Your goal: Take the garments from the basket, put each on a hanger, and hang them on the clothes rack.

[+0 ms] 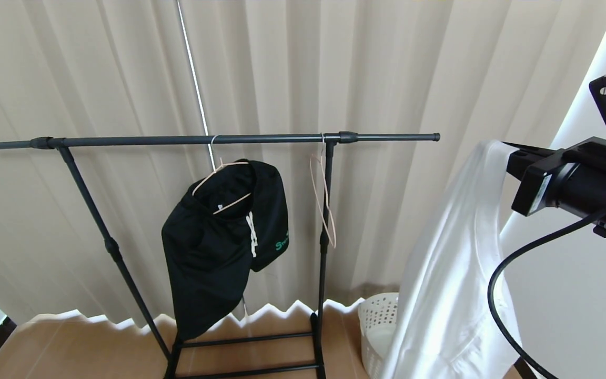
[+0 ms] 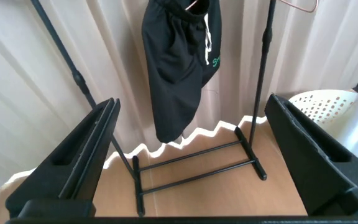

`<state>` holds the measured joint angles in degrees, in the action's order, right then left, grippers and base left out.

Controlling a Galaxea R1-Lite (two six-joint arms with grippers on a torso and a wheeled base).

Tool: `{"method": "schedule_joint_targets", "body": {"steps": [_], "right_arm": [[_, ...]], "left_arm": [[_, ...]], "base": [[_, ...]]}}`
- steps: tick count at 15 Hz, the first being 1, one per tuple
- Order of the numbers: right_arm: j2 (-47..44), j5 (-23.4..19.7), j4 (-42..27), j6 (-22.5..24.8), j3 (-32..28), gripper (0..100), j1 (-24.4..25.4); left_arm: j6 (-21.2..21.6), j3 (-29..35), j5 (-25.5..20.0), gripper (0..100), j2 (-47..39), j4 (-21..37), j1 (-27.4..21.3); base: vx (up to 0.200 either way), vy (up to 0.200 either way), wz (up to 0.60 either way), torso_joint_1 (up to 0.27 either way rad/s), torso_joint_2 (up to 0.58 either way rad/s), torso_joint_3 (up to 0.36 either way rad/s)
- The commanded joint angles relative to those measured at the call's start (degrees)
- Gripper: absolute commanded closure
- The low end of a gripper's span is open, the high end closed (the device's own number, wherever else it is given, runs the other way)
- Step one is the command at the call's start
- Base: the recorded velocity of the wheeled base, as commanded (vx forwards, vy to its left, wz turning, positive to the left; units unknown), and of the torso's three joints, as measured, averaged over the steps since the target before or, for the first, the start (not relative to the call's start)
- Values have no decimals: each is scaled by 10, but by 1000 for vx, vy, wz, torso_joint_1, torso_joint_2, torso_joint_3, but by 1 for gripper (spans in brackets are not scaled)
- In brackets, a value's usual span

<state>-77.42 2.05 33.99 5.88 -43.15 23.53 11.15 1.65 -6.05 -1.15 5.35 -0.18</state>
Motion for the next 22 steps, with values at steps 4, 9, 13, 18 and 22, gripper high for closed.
{"method": "schedule_joint_targets", "body": {"steps": [4,9,13,18,22], "right_arm": [[-30,0,30,55,11,100,-28],[-77,11,113,58,19,100,-29],[-128,212,-7,42,-58,100,17],[-153,211,-258,-157,-187,100,74],[-183,212,-277,-216,-212,100,102]], "left_arm": [[15,0,-1,0,-67,-1,-2],[21,117,-69,0,-265,-1,-5],[-18,248,-47,0,-504,0,-85],[-262,390,151,0,-764,-5,-378],[-264,512,169,0,-874,-5,-428]], "base": [[0,0,300,-1,1,-1],[0,0,0,0,0,0],[0,0,0,0,0,0],[0,0,0,0,0,0],[0,0,0,0,0,0]]}}
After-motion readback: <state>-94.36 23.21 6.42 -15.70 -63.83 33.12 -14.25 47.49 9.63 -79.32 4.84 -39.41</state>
